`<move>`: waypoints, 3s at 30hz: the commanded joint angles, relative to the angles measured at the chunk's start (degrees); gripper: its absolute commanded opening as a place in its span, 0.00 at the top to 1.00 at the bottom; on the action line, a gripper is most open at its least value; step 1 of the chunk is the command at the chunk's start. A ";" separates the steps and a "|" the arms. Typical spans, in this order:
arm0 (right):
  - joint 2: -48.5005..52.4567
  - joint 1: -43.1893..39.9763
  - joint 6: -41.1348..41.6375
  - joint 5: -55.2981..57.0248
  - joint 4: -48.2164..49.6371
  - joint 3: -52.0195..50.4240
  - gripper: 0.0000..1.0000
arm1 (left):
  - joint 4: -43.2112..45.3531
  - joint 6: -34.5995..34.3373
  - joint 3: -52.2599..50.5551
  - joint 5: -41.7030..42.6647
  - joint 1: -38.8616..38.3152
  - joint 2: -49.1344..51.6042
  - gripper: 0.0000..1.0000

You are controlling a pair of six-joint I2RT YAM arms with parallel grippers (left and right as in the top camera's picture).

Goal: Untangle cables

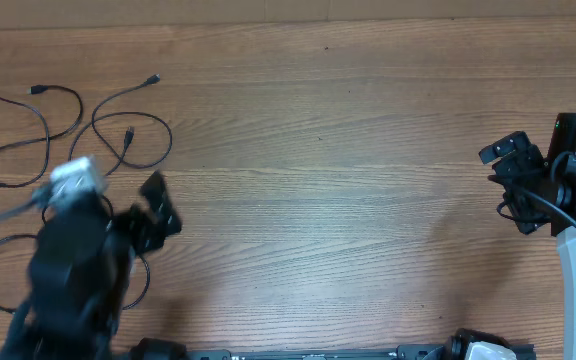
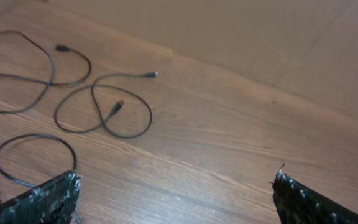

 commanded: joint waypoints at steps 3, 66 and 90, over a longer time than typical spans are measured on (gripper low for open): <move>0.17 -0.11 -0.04 0.79 0.17 0.92 0.00 | -5.42 1.60 0.83 0.26 -0.26 -10.36 0.00; 0.17 -0.11 -0.07 0.79 0.17 0.92 0.00 | 52.04 27.02 -66.71 21.03 13.46 -41.03 0.00; 0.17 -0.11 -0.04 0.79 0.17 0.92 0.00 | 52.54 23.87 -68.11 19.34 13.35 -41.03 0.01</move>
